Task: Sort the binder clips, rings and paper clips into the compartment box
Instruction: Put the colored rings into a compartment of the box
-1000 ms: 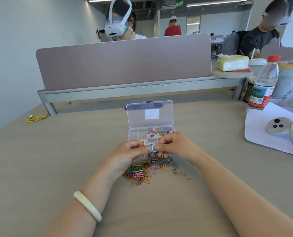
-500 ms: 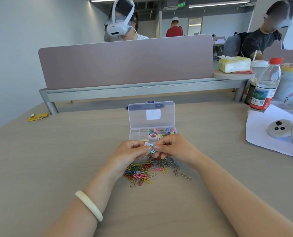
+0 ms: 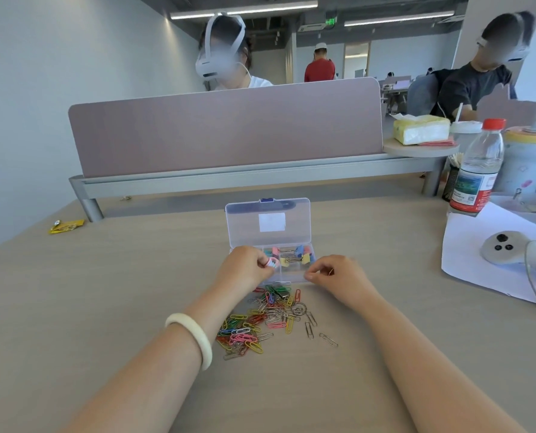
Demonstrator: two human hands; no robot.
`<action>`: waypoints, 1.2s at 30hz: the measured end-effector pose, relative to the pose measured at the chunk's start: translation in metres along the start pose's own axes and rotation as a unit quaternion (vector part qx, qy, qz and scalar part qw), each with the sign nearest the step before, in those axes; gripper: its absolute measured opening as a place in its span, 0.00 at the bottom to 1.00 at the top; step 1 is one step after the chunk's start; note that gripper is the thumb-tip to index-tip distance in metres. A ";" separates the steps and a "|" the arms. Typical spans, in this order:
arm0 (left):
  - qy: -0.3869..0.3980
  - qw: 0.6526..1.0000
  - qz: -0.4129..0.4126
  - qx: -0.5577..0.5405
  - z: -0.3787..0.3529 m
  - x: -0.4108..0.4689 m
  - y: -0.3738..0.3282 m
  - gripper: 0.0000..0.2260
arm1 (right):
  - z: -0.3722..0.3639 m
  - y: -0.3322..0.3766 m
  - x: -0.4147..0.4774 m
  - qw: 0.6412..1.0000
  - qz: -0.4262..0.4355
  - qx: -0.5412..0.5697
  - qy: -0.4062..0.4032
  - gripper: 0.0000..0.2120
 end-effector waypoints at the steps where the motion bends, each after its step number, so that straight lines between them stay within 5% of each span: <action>1: 0.010 1.000 0.012 0.018 -0.002 0.005 0.001 0.14 | -0.001 -0.001 0.000 1.000 0.000 0.002 0.000 0.04; 7: 0.115 0.989 0.086 0.041 0.000 0.023 -0.006 0.21 | -0.002 -0.001 0.000 1.000 0.003 0.010 0.004 0.04; 13: 0.155 0.977 0.111 0.098 0.000 0.030 -0.013 0.12 | -0.002 -0.003 0.001 1.000 0.001 0.021 0.001 0.04; 17: 0.156 0.979 0.102 0.081 0.004 0.027 -0.015 0.20 | -0.002 -0.004 0.001 1.000 0.002 0.018 0.005 0.04; 25: 0.150 0.984 0.066 0.064 -0.002 0.030 -0.001 0.07 | -0.002 -0.003 -0.001 1.000 0.002 0.021 0.004 0.03; 36: 0.131 0.981 0.104 0.103 -0.005 0.037 -0.008 0.09 | -0.003 -0.003 0.000 1.000 0.000 0.010 0.003 0.04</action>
Point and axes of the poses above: each hand's wrist, its own x-axis towards the middle knuckle, its own z-axis out of the back of the hand, y = z × x, the point moved 2 cm from there along x, towards the middle knuckle, and after that the axes turned 7 degrees about z, right-handed, at the moved point
